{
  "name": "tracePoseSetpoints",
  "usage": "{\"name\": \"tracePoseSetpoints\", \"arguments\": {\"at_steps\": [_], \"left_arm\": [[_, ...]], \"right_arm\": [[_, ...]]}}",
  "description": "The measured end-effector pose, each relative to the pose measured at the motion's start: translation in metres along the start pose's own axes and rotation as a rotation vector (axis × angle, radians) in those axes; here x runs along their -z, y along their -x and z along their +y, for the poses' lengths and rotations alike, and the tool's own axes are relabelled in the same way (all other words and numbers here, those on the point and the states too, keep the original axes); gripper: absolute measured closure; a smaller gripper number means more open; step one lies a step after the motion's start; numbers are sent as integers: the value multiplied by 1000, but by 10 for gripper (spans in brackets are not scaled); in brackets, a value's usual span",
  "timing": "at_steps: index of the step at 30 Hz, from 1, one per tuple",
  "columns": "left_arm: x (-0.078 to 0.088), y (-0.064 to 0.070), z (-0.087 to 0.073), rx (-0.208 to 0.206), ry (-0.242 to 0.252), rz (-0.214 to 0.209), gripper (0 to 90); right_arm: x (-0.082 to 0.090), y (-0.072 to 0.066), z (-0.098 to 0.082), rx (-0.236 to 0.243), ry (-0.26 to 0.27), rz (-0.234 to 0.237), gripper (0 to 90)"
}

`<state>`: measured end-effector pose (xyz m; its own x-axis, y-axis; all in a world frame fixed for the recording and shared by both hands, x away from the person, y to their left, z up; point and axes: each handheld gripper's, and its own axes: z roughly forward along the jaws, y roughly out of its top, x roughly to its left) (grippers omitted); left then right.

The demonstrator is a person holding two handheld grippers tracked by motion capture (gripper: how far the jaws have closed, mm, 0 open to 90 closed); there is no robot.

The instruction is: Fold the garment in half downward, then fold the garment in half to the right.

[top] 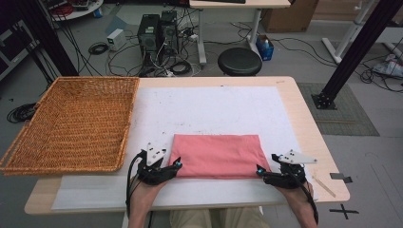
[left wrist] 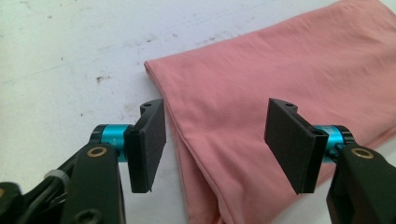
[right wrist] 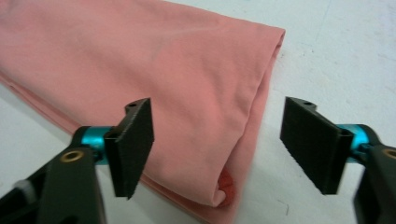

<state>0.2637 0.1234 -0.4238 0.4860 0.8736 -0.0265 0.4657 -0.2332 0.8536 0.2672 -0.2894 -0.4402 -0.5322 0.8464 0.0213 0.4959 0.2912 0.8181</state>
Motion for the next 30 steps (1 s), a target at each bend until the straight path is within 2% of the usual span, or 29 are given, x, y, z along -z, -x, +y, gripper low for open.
{"name": "tracePoseSetpoints", "arguments": {"at_steps": [4, 11, 15, 21, 30], "left_arm": [[1, 2, -2, -6, -12, 3, 347], [7, 0, 3, -10, 14, 11, 339], [8, 0, 2, -13, 14, 10, 339], [4, 0, -4, -7, -11, 12, 339], [7, 3, -2, -1, -1, 17, 339]], "right_arm": [[0, 0, -1, -4, 3, 3, 216], [3, -4, 3, 7, 33, -5, 217], [3, -5, 4, 16, 33, -3, 217], [2, -3, 0, 1, 21, -11, 217], [6, -5, 0, 0, 35, -11, 218]]}}
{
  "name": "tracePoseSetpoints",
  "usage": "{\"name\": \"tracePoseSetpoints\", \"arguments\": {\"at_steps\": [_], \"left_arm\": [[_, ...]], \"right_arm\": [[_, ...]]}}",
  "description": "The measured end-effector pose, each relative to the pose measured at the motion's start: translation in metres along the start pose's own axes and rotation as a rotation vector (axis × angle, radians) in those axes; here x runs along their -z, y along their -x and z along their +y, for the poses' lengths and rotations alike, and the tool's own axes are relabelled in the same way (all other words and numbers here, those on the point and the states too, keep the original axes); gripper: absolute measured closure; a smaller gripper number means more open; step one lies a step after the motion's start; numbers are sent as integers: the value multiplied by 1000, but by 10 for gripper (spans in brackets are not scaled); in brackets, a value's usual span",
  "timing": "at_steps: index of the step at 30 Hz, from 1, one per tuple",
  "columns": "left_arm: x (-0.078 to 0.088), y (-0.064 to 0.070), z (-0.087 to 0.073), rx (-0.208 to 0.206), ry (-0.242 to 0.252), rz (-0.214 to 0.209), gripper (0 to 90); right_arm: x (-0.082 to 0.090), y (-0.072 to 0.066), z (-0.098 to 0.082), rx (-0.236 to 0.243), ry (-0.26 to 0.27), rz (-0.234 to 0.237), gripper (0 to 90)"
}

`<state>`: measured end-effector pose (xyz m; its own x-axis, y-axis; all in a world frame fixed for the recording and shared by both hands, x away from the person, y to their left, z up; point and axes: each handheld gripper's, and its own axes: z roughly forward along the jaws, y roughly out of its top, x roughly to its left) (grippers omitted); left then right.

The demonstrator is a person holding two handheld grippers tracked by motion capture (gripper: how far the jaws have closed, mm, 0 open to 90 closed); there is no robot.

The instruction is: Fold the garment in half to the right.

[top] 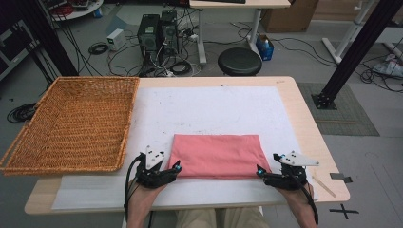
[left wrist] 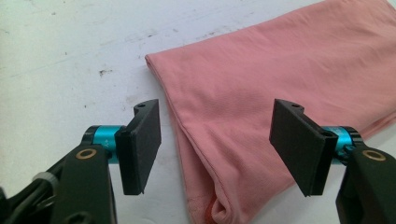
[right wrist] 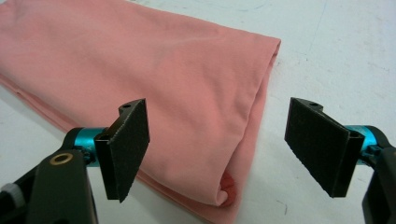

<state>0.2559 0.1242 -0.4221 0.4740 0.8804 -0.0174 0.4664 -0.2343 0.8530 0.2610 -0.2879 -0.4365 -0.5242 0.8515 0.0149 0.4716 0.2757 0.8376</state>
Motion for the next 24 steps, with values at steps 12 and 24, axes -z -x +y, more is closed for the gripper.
{"name": "tracePoseSetpoints", "arguments": {"at_steps": [12, 24], "left_arm": [[2, -2, -14, 66, -18, 33, 340], [-7, 4, -35, 114, -89, 32, 378]], "right_arm": [[-3, -7, 5, 18, 0, 7, 219], [-10, -18, 8, 47, -14, 27, 230]]}}
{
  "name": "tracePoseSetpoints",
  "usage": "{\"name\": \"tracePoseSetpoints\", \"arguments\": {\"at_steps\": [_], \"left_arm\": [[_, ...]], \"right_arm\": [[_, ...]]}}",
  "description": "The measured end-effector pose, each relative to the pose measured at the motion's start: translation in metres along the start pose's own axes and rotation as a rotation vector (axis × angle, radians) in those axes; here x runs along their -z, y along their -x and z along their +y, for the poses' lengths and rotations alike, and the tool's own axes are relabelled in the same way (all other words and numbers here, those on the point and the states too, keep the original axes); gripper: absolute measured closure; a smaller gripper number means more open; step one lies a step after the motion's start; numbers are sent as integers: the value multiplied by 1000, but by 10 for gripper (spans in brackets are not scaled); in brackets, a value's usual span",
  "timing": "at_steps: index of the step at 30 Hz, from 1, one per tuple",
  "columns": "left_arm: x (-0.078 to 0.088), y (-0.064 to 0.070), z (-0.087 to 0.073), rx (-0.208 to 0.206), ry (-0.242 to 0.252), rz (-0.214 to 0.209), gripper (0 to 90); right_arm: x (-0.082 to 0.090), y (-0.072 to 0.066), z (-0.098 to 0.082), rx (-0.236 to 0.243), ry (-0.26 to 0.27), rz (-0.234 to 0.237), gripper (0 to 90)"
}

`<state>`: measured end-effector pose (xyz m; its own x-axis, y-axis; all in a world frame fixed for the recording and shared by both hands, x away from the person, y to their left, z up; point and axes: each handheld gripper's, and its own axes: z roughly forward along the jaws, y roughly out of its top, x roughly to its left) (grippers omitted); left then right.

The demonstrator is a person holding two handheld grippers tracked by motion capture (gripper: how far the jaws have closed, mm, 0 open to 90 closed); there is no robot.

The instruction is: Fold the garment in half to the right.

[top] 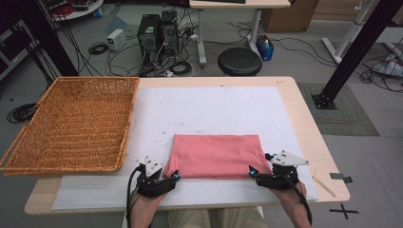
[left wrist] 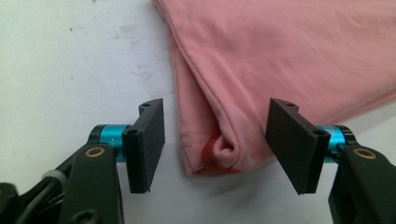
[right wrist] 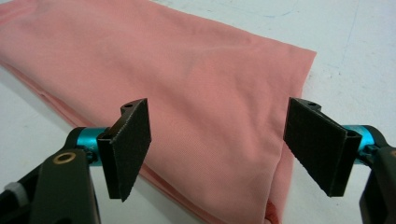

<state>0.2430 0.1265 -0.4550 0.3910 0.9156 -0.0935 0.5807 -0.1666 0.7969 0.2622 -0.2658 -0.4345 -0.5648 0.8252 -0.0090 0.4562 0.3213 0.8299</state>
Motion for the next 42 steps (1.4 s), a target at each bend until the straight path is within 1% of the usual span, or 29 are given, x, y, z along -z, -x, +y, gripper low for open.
{"name": "tracePoseSetpoints", "arguments": {"at_steps": [4, 7, 8, 9, 10, 14, 16, 17, 18, 19, 20, 21, 23, 24, 25, 26, 27, 29, 30, 31, 32, 35, 36, 37, 38, 39, 40, 42], "left_arm": [[0, 0, -3, 13, 11, 2, 382], [0, 4, -3, -4, 9, 16, 384], [0, 5, -3, -12, 12, 10, 401], [1, 6, -4, -15, 16, 3, 439], [0, 6, -5, -15, 24, 3, 457], [1, 4, -7, -6, 38, -3, 479], [1, 5, -8, -12, 39, -3, 487], [2, 5, -8, -11, 41, -5, 524], [2, 6, -9, -16, 40, -19, 549], [2, 6, -9, -16, 40, -19, 569], [2, 6, -9, -16, 40, -19, 569], [2, 5, -10, -20, 47, -38, 593], [2, 5, -10, -21, 51, -41, 622], [2, 5, -10, -40, 51, -55, 639], [3, 5, -11, -50, 52, -59, 657], [3, 5, -11, -50, 52, -59, 663], [3, 5, -11, -62, 56, -58, 666], [3, 5, -12, -67, 58, -66, 668], [3, 5, -12, -67, 58, -66, 681], [3, 5, -12, -68, 59, -69, 681], [3, 5, -12, -69, 58, -72, 688], [3, 6, -12, -63, 61, -78, 726], [3, 6, -12, -61, 61, -81, 731], [3, 6, -12, -61, 61, -81, 738], [3, 5, -12, -54, 62, -86, 744], [2, 5, -12, -46, 64, -91, 747], [3, 4, -12, -41, 61, -96, 747], [2, 3, -13, -35, 62, -98, 749]], "right_arm": [[0, -1, -1, 0, 0, 2, 231], [1, -2, 1, 1, 3, 3, 233], [1, -2, 2, 4, 3, 4, 233], [1, -2, 3, 6, 4, 6, 233], [1, -3, 4, 7, 6, 8, 233], [-1, -5, 7, 13, 8, 18, 234], [-2, -6, 8, 13, 6, 19, 234], [-3, -7, 9, 19, 3, 25, 234], [-3, -8, 9, 19, 2, 29, 234], [-3, -8, 9, 19, 2, 29, 234], [-4, -8, 9, 23, 3, 28, 234], [-5, -9, 10, 25, 4, 33, 234], [-5, -9, 11, 28, 2, 34, 234], [-7, -10, 13, 31, 0, 40, 234], [-7, -11, 15, 31, -1, 45, 235], [-7, -11, 15, 31, -1, 45, 235], [-9, -12, 18, 33, -2, 52, 237], [-11, -14, 22, 31, -1, 70, 237], [-11, -14, 22, 31, -1, 70, 237], [-14, -16, 26, 35, -3, 87, 237], [-15, -17, 28, 39, -2, 94, 237], [-23, -23, 39, 48, -11, 124, 240], [-26, -25, 43, 52, -8, 133, 255], [-26, -25, 43, 52, -8, 133, 255], [-31, -29, 51, 56, -4, 154, 273], [-34, -31, 55, 60, -5, 167, 291], [-34, -31, 55, 60, -5, 167, 291], [-43, -36, 66, 62, -7, 192, 295]]}}
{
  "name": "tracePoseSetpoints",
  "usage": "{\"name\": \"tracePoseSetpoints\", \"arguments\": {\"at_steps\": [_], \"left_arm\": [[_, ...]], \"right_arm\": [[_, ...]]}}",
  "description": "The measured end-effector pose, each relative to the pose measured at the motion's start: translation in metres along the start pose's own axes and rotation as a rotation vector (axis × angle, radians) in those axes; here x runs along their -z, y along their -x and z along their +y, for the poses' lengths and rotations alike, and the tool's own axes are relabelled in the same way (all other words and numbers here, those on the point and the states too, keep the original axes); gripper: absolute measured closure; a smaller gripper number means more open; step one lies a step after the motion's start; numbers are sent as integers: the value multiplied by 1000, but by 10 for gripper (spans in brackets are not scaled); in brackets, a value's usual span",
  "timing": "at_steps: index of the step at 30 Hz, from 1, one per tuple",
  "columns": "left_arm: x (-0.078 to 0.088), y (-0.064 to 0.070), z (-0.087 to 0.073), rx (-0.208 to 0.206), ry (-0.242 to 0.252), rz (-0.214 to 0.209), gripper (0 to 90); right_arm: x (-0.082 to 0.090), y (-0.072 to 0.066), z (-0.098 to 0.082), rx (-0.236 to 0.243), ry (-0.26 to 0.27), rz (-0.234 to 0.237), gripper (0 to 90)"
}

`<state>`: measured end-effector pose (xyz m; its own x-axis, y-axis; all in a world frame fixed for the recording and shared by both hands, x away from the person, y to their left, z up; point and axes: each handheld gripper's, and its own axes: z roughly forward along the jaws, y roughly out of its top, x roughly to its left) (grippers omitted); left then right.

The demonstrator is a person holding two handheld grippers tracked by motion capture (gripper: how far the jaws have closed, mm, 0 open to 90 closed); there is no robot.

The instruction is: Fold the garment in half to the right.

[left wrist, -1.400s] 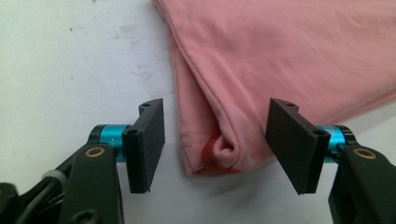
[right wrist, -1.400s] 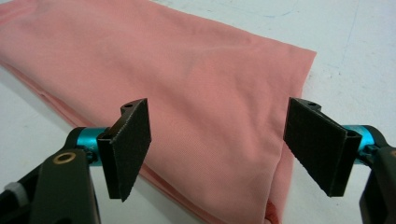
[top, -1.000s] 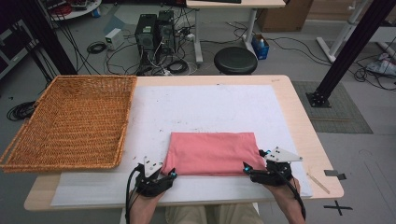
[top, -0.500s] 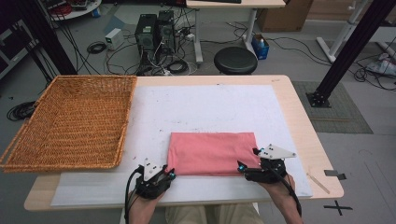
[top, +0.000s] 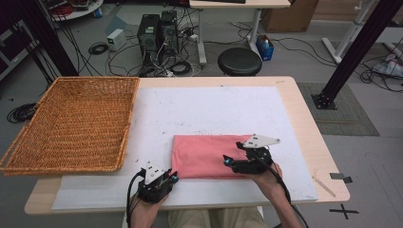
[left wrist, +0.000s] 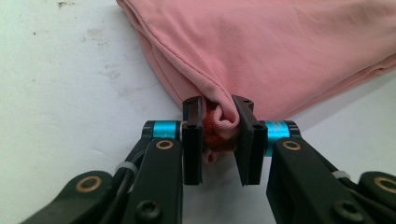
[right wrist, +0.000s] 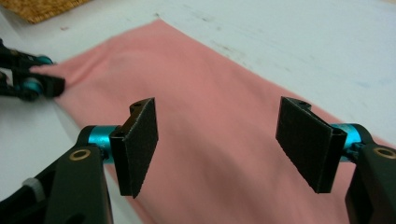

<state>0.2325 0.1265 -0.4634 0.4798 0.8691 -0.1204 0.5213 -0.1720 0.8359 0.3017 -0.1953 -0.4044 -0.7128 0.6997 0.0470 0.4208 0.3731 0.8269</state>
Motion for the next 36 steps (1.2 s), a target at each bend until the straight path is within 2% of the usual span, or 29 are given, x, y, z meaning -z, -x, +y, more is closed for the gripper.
{"name": "tracePoseSetpoints", "arguments": {"at_steps": [1, 3, 6, 7, 9, 10, 11, 15, 16, 18, 19, 24, 28, 33, 36], "left_arm": [[0, 0, 0, 4, 4, 0, 749], [0, 1, -1, 2, 11, 4, 749], [0, 2, -2, -6, 15, 10, 749], [0, 2, -2, -6, 15, 10, 749], [0, 2, -2, -3, 18, 11, 748], [0, 2, -2, -6, 17, 11, 748], [0, 2, -2, -9, 18, 13, 748], [0, 2, -2, -12, 20, 13, 747], [0, 2, -2, -12, 20, 13, 746], [0, 3, -3, -12, 24, 17, 746], [0, 3, -3, -12, 24, 18, 746], [0, 4, -3, -12, 24, 24, 745], [0, 4, -4, -14, 27, 26, 745], [0, 4, -4, -15, 28, 26, 745], [0, 4, -4, -15, 29, 28, 745]], "right_arm": [[-11, -4, 11, 17, 0, 16, 300], [-22, -9, 22, 31, -1, 38, 302], [-41, -17, 36, 64, -14, 73, 315], [-41, -17, 36, 64, -14, 73, 315], [-61, -22, 47, 81, -30, 91, 324], [-61, -22, 47, 81, -30, 91, 324], [-74, -23, 53, 85, -41, 98, 328], [-97, -27, 67, 85, -44, 105, 365], [-97, -27, 67, 85, -44, 105, 365], [-108, -28, 74, 73, -55, 128, 388], [-122, -30, 80, 52, -61, 154, 402], [-155, -38, 88, 93, -99, 148, 406], [-179, -43, 87, 132, -142, 132, 408], [-191, -41, 79, 118, -170, 125, 431], [-193, -42, 78, 132, -171, 126, 479]]}}
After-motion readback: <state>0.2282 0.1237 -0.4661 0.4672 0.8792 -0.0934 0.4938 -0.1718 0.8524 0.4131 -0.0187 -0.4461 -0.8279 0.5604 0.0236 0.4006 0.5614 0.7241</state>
